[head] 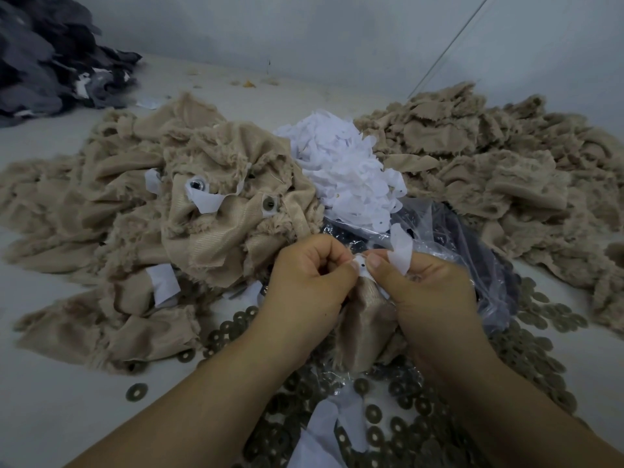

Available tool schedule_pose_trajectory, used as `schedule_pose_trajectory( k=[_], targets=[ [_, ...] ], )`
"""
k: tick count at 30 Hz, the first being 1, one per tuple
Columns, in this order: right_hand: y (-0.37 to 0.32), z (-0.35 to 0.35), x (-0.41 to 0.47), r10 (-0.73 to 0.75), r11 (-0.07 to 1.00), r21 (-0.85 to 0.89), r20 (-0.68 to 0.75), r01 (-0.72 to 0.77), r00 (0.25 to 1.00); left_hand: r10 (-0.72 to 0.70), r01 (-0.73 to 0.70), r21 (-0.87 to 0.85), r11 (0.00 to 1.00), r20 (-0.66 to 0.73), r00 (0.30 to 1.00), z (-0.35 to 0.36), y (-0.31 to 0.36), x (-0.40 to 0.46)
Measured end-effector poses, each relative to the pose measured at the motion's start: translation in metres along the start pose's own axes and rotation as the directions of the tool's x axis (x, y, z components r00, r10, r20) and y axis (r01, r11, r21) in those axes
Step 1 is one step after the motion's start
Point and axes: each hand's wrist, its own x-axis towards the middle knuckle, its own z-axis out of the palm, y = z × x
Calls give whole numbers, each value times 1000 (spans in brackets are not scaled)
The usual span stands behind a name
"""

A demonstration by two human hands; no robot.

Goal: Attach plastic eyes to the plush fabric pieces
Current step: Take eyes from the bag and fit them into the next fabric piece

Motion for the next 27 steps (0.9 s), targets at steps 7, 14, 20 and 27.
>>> schedule_pose_trajectory(
  k=[7, 14, 20, 27],
  targets=[
    [-1, 1, 0, 9, 1000, 19, 9, -9, 1000, 23, -22, 32, 999, -55, 998, 2, -1, -1],
    [-1, 3, -2, 67, 996, 59, 36, -69, 997, 52, -44, 122, 992, -62, 997, 3, -5, -1],
    [0, 2, -2, 4, 1000, -6, 29, -4, 1000, 83, -71, 222, 972, -42, 996, 0, -9, 3],
    [-2, -1, 2, 22, 999, -31, 53, -21, 998, 110, -89, 345, 934, -43, 993, -4, -6, 5]
  ],
)
